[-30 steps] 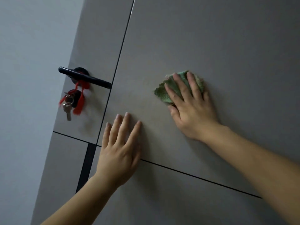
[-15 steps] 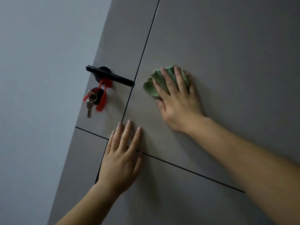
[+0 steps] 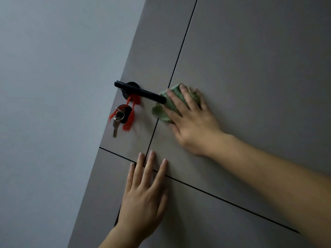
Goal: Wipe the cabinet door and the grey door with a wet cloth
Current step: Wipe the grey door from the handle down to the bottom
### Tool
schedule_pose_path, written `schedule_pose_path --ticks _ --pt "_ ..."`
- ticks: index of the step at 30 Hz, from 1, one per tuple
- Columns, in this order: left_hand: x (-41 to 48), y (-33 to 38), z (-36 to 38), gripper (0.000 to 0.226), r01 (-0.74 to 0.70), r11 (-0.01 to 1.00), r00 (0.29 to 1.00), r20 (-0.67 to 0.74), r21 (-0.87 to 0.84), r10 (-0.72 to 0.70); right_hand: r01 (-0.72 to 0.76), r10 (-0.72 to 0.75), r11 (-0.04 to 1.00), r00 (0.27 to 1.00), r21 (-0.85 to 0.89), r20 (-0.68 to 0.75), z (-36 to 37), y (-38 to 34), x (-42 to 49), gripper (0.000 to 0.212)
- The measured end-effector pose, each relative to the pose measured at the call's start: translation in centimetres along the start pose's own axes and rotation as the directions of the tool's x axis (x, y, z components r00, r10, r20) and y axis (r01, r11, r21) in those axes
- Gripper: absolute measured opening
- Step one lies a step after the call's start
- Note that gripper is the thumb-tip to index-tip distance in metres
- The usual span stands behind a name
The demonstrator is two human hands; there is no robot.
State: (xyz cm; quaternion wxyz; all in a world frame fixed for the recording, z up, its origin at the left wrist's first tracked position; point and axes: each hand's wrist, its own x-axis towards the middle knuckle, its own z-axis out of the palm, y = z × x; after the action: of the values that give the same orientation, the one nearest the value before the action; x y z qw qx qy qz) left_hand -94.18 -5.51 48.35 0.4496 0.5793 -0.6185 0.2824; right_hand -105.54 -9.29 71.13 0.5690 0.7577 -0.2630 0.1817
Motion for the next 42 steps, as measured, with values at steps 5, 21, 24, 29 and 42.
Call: schedule_pose_path --ticks 5,21,24,29,42 --pt "-1.3 -0.8 0.8 0.068 -0.025 1.0 1.0 -0.014 0.012 0.025 0.269 -0.27 0.963 0.962 -0.03 -0.035 1.0 0.3 -6.6 0.054" --pt "-5.6 -1.0 3.6 0.066 -0.011 0.997 0.997 -0.083 -0.076 0.005 0.396 -0.394 0.918 0.917 -0.018 0.054 1.6 -4.2 -4.8 0.049" --pt "-5.6 -0.7 4.3 0.065 0.008 0.996 0.994 -0.112 -0.086 -0.018 0.389 -0.386 0.921 0.915 -0.009 0.117 1.1 -6.7 -1.4 0.054" --pt "-5.4 -0.7 4.9 0.066 0.029 0.996 0.992 -0.118 -0.082 -0.038 0.299 -0.297 0.954 0.953 -0.033 0.054 2.2 -6.0 -5.1 0.054" --pt "-5.3 0.7 4.4 0.073 0.074 0.995 0.996 -0.049 -0.062 -0.077 -0.106 0.105 0.994 0.994 -0.036 -0.027 2.3 -0.2 -15.3 0.065"
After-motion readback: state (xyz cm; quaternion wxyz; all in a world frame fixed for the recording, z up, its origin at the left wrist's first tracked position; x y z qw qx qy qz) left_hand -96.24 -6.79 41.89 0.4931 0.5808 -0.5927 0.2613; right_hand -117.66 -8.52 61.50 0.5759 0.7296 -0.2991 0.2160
